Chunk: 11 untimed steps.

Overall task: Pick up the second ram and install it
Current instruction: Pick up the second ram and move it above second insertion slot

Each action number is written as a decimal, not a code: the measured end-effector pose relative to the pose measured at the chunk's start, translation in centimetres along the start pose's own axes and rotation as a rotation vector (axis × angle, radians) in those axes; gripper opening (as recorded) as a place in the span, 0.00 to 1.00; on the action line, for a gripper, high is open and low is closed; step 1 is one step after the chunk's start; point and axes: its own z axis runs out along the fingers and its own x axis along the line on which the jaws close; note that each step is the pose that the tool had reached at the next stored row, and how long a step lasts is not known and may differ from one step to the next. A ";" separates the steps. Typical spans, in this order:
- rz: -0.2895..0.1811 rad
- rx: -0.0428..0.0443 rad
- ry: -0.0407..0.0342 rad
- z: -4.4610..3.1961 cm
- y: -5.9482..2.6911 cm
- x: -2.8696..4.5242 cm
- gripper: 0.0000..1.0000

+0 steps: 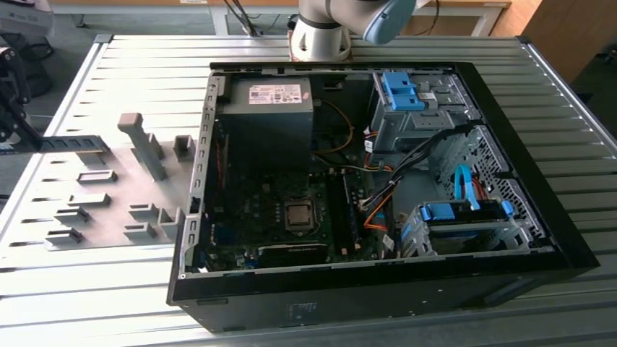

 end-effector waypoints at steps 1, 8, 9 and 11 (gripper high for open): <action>0.000 -0.0001 0.0000 -0.06 0.00 0.00 0.14; 0.000 -0.0001 0.0000 -0.33 0.00 0.00 0.14; 0.000 -0.0001 0.0000 -0.37 0.00 0.00 0.14; 0.000 0.0000 -0.0001 -0.43 0.00 -0.01 0.14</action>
